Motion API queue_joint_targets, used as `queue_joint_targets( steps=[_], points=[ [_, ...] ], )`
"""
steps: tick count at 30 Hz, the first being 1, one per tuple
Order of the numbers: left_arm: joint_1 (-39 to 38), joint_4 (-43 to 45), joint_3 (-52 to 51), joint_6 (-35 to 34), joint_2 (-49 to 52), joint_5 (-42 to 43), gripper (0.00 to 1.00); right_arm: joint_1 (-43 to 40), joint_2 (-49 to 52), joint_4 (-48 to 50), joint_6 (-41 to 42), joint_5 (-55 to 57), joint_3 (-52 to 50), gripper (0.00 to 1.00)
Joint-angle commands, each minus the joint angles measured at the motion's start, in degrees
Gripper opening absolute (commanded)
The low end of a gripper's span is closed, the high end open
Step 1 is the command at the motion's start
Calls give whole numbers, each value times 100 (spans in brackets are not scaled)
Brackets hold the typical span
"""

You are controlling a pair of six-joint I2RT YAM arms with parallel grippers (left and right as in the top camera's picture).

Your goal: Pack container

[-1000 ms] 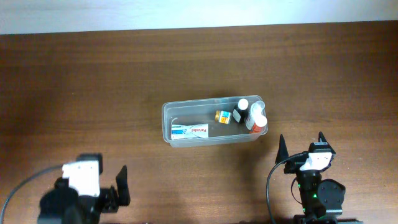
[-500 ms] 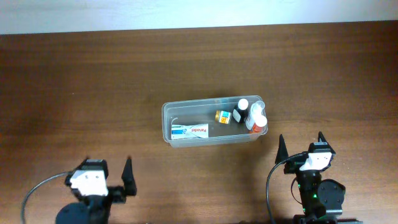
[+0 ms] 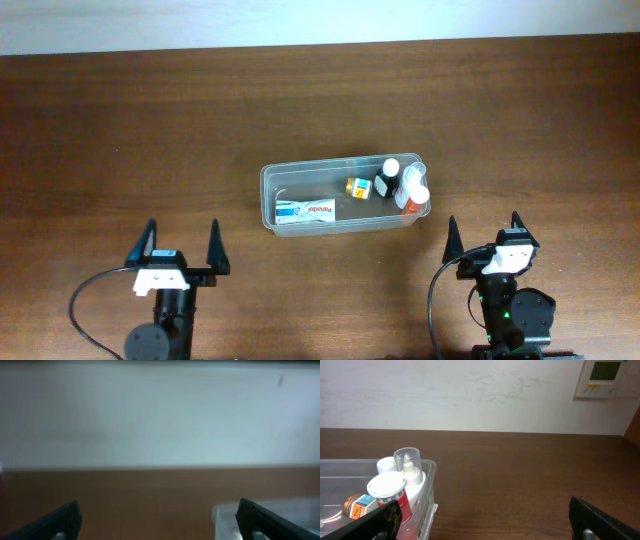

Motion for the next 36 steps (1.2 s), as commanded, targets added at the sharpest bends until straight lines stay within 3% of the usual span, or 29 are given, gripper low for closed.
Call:
queue_joint_targets(
  steps=[1,3,36],
  points=[
    [31,-623,-157,44,-55,103,99,4,-59,-31,2,-92,-26,98],
    [31,-918,-155,42,-52,116,99,4,-59,-28,2,-92,-26,98],
    [31,-914,-155,44,-52,146,99,4,-59,-28,2,-92,-26,98]
  ],
)
